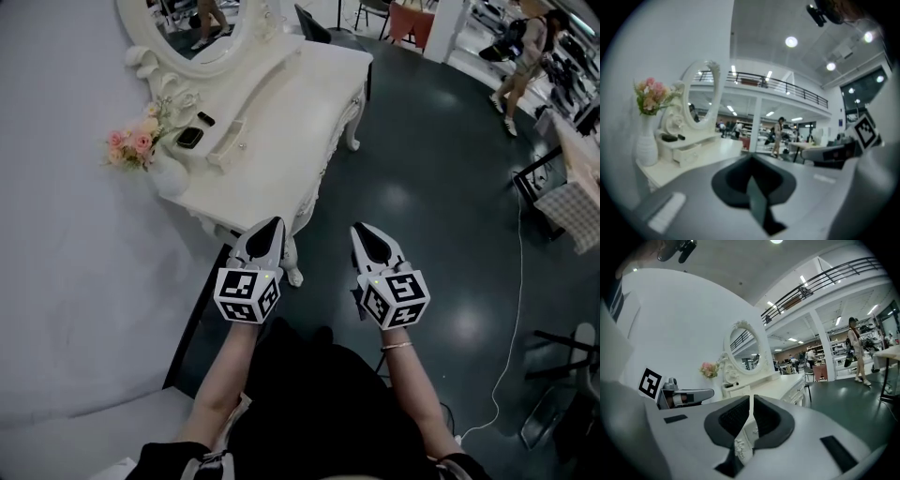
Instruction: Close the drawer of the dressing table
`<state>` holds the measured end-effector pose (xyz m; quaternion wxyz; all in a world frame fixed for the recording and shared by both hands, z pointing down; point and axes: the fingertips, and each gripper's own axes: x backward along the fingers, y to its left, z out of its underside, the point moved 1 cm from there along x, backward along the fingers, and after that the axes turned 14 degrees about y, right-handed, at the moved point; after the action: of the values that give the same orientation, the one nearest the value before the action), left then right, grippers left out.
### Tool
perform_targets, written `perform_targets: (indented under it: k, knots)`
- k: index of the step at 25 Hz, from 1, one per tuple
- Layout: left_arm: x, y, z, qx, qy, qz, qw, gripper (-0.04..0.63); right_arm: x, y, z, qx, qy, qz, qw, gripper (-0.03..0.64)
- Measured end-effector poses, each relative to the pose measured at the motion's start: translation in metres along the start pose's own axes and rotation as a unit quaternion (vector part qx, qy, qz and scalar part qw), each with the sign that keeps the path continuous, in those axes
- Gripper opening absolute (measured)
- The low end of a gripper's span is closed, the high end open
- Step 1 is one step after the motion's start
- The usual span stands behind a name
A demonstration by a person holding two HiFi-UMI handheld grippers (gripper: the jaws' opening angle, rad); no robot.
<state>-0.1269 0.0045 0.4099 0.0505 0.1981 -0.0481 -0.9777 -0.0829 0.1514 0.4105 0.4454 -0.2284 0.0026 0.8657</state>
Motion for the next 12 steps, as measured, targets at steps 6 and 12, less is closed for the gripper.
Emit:
perform_targets:
  k: [6, 12]
  knots:
    - [-0.027, -0.027, -0.003, -0.016, 0.006, 0.03, 0.9994, 0.006, 0.023, -0.045, 0.01, -0.03, -0.004, 0.041, 0.999, 0.006]
    - [-0.052, -0.043, -0.005, -0.026, 0.013, 0.049, 0.9984, 0.006, 0.033, -0.079, 0.02, -0.053, 0.002, 0.065, 0.997, 0.063]
